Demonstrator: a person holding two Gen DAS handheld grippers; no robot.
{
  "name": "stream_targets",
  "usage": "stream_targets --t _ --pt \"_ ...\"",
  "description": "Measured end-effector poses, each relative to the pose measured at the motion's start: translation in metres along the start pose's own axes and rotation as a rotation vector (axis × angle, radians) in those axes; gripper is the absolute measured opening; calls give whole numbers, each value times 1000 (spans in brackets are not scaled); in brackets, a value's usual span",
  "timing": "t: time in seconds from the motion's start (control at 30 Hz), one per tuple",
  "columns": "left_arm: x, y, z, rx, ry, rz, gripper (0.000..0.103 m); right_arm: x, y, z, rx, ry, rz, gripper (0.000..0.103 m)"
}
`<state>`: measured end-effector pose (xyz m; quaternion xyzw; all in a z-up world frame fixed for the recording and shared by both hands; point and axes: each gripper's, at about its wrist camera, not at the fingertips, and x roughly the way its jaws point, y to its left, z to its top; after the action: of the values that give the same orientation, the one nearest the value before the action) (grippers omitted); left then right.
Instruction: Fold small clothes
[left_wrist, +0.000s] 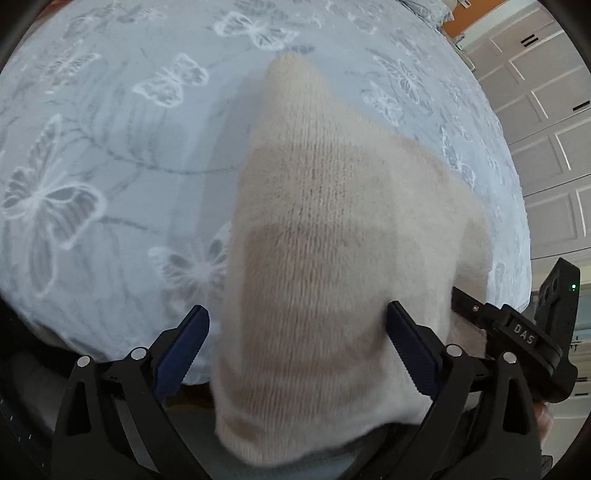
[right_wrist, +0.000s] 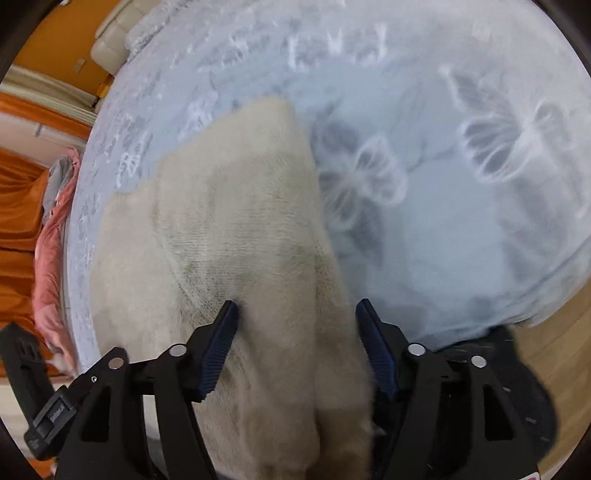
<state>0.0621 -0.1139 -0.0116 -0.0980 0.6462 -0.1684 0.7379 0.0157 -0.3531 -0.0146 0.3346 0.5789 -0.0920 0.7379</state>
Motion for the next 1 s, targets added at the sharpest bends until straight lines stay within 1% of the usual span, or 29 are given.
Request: stream_targets --t 0.07,0.13,0.2,0.27,0.3,0.37,0.4,0.43,0.47,0.5,0.53,0.57,0.6,0.73,0.8,1.0 --pt "14 -2 2 -8 20 -31 98 11 1 3 16 21 41 73" --pt "26 -2 4 -31 52 -62 98 18 -3 8 40 43 83 76" --pt "33 -3 6 -59 64 -72 98 22 -6 12 60 61 120 78" --pt "34 -5 8 -56 72 -60 98 22 -8 13 56 62 133 78" --pt "32 -8 8 -45 75 -51 98 23 -7 13 54 60 133 76" --pt "26 -15 8 -16 74 -33 88 20 -6 11 34 47 145 63" --pt "20 -19 7 6 72 -24 85 19 -6 9 26 40 165 52" --pt "15 -24 6 35 68 -13 78 14 -3 6 12 26 165 45" --pt "10 -28 5 64 62 0 70 11 2 4 1 14 153 42" --pt "2 -33 3 101 54 13 67 5 7 1 -14 -6 140 37" --pt "-4 -37 2 128 46 18 61 1 9 0 -21 -20 135 35" --pt "-12 -40 1 152 34 19 57 -6 12 -4 -23 -40 138 34" --pt "-19 -43 1 170 25 14 56 -14 14 -8 -18 -59 150 33" --pt "-46 -45 -1 189 5 -20 52 -45 21 -23 -1 -124 200 32" --pt "-59 -46 -5 204 -9 -35 52 -63 25 -33 -5 -160 221 31" --pt "-107 -52 -15 262 -99 -81 52 -111 46 -56 -43 -261 260 31"
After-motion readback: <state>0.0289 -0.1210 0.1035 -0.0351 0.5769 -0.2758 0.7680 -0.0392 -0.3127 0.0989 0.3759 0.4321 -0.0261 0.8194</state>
